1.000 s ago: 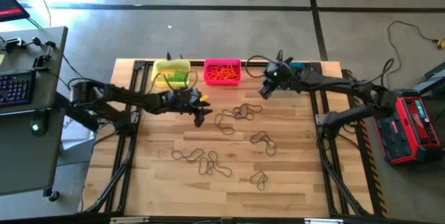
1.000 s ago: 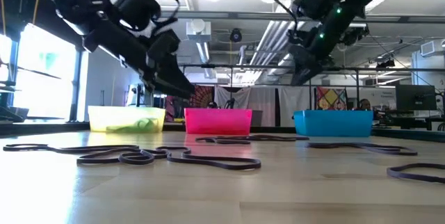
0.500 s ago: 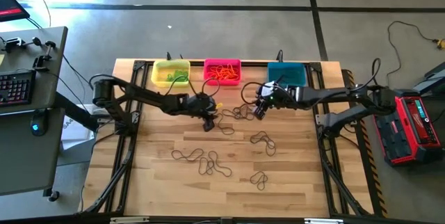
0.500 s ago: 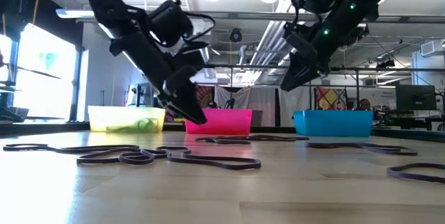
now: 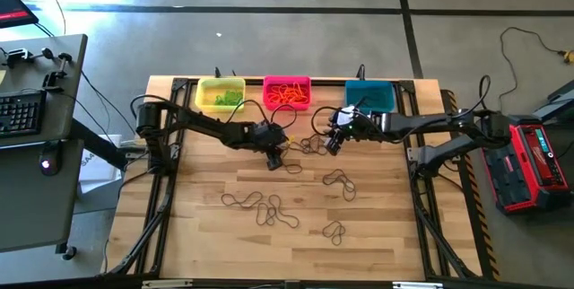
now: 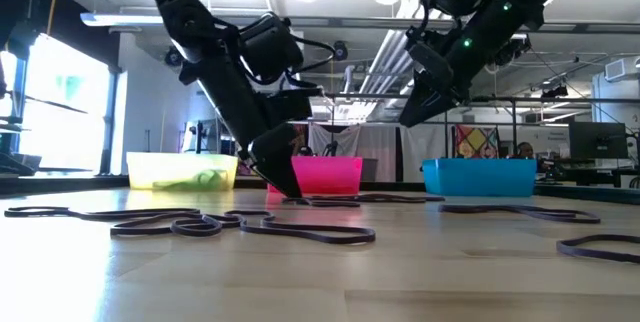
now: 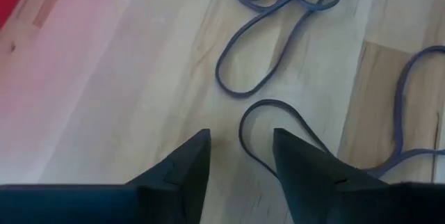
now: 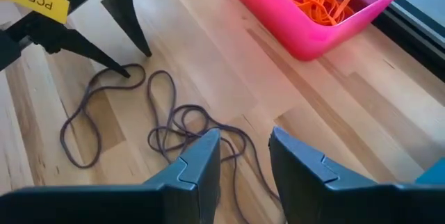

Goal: Sort rubber bands into baskets
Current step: Put the violet rubber band into the blue bin

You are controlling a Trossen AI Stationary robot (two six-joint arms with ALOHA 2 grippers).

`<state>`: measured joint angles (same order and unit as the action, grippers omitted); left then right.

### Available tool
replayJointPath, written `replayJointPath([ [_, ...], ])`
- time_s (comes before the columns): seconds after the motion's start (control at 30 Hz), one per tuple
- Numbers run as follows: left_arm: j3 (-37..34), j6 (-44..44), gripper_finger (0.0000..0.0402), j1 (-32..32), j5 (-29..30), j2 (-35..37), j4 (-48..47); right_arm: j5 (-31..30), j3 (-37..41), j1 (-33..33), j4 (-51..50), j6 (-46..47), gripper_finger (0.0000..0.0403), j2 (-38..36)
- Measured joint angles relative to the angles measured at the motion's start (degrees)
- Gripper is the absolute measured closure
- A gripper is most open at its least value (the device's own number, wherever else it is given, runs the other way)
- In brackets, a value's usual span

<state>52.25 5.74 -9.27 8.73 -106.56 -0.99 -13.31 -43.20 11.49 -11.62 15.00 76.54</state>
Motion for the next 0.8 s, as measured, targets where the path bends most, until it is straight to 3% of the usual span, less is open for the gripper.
replayJointPath([
  [0.3,0.02,-4.86,0.0391,0.0,-1.05,0.02,-0.11,5.63,0.0,-0.02,-0.03,-0.52,0.029,0.02],
  [0.6,0.39,-6.48,0.0401,-1.03,-0.6,4.68,0.54,9.73,0.0,-4.11,1.54,0.21,0.0285,0.26],
  [0.8,0.38,-7.53,0.0401,-1.76,-0.82,10.13,2.2,10.54,0.0,-7.47,10.77,1.36,0.026,4.18],
])
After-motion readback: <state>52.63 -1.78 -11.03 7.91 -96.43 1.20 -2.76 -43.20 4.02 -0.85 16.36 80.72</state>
